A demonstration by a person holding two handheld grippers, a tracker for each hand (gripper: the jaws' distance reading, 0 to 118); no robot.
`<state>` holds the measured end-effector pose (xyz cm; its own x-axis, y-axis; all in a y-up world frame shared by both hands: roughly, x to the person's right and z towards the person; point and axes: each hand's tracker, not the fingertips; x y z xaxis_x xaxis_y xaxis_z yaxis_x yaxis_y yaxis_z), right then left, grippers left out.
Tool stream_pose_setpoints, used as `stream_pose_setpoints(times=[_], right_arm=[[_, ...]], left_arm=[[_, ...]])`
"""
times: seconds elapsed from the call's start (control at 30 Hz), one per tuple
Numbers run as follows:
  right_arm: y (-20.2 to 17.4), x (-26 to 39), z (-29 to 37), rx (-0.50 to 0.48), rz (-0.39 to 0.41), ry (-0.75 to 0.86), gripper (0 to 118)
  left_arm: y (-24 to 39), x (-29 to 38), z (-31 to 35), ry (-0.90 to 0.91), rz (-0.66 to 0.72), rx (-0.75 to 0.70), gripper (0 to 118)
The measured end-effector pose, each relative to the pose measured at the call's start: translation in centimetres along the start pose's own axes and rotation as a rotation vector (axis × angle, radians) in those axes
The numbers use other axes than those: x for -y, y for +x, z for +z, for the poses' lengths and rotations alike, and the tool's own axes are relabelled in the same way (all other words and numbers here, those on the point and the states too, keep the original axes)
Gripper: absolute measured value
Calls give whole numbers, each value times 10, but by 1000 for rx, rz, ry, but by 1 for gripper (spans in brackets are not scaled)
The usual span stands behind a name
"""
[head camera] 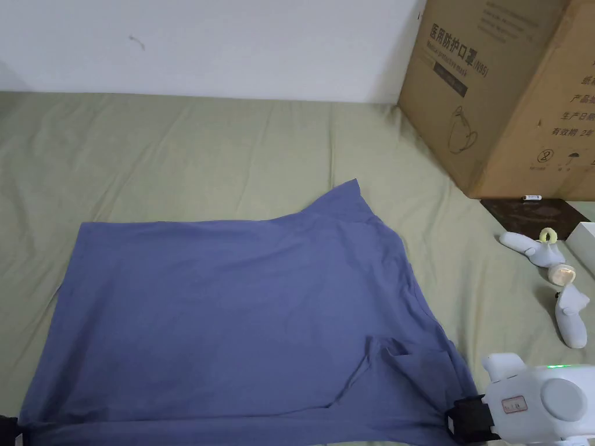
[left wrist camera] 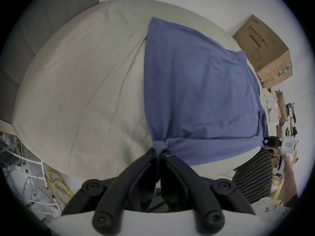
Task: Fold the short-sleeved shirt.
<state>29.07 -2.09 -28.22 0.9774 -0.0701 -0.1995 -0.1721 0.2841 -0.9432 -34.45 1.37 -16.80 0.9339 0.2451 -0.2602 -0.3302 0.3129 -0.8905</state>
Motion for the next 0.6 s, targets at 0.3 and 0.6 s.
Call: stream_pose_setpoints(times=[0.3, 0.6], right_arm=[[17, 6, 33, -119, -90, 63, 2], [2, -38, 107, -290, -270, 268, 2]], left_arm=[[-9, 1, 8, -12, 32, 43, 2], [-13, -46, 49, 85, 138, 166, 2]])
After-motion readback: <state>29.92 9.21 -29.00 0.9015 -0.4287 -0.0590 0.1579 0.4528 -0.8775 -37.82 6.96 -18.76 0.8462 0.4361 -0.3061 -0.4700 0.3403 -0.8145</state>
